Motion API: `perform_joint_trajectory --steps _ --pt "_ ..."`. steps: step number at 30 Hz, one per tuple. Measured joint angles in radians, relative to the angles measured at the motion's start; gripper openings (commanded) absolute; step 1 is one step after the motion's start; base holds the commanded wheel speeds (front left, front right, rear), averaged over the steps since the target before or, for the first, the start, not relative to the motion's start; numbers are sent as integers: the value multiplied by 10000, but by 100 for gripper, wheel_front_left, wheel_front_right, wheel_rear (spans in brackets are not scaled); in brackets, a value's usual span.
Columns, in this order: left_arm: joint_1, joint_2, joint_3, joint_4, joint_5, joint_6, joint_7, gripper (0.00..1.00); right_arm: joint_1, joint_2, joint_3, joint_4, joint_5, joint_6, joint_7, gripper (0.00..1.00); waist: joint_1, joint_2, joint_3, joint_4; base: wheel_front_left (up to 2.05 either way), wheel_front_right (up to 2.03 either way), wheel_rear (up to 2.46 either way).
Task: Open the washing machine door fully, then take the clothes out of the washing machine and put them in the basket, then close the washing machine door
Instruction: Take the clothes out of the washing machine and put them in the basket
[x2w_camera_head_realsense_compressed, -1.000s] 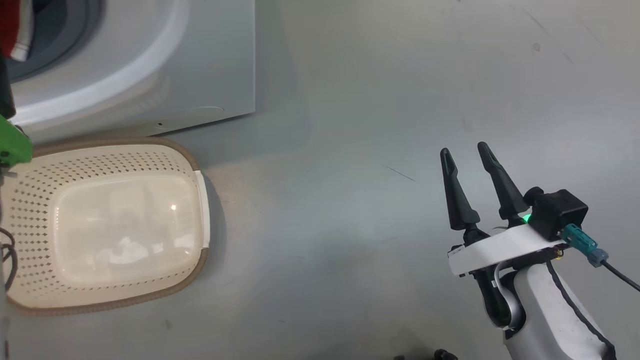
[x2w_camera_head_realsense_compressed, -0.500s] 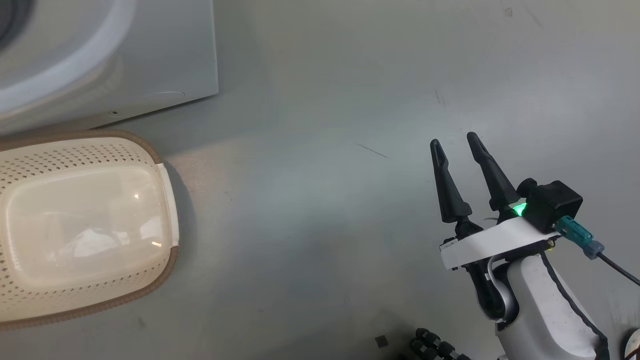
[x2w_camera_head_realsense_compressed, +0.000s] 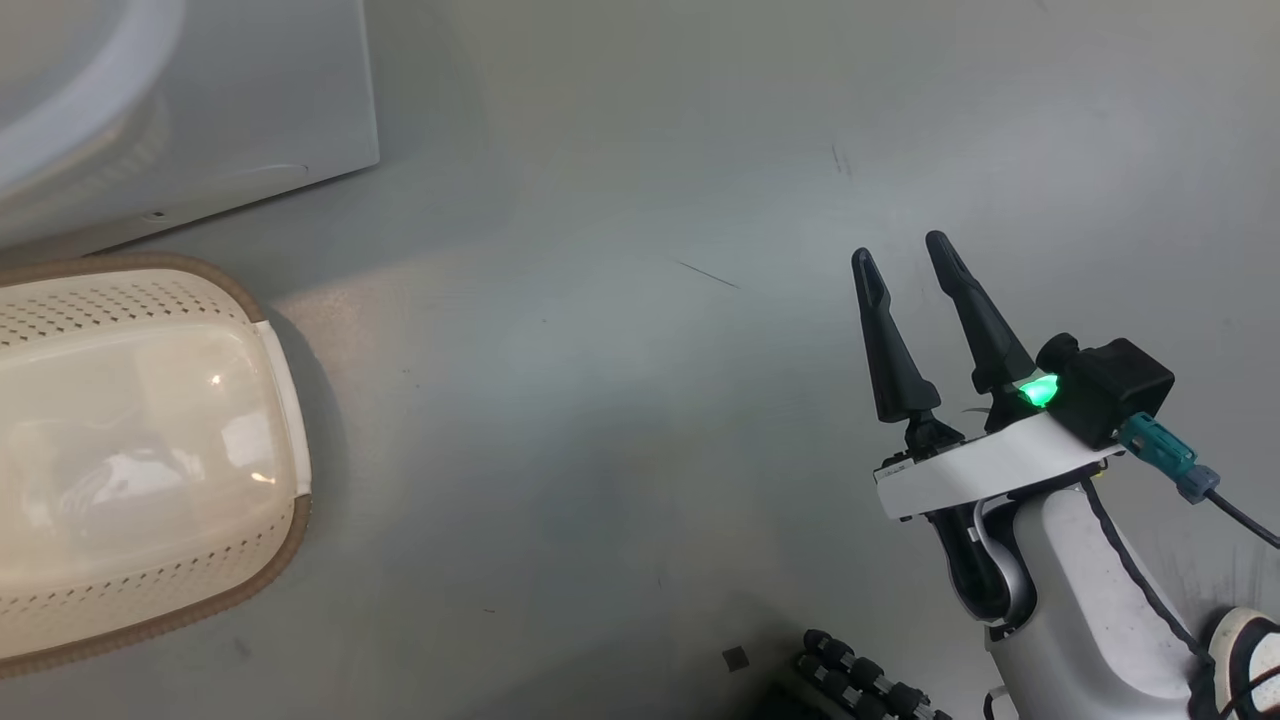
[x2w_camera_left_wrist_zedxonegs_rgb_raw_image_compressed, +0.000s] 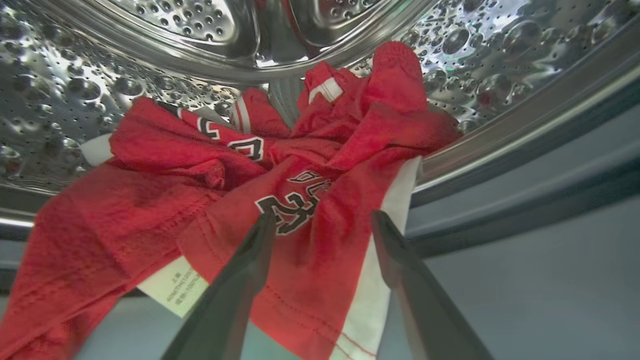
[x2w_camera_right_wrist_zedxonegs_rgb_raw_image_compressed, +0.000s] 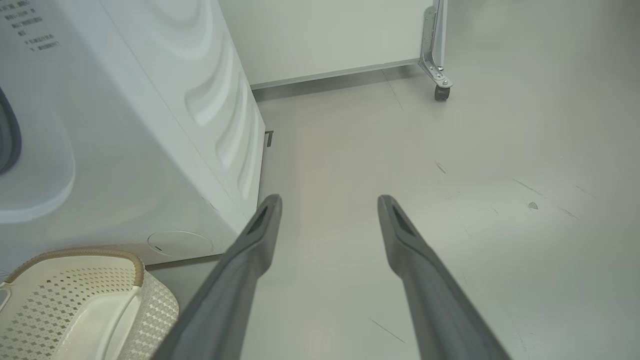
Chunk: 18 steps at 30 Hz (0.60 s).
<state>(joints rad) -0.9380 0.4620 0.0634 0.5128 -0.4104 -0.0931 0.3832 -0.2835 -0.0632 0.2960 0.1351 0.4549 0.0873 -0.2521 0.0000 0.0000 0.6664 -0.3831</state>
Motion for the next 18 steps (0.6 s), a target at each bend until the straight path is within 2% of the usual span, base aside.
perform_joint_trajectory --steps 18 --pt "-1096 159 -161 1676 -102 -155 134 100 -11 92 -48 -73 -140 117 0 100 0 0 275 -198 0 0 0"
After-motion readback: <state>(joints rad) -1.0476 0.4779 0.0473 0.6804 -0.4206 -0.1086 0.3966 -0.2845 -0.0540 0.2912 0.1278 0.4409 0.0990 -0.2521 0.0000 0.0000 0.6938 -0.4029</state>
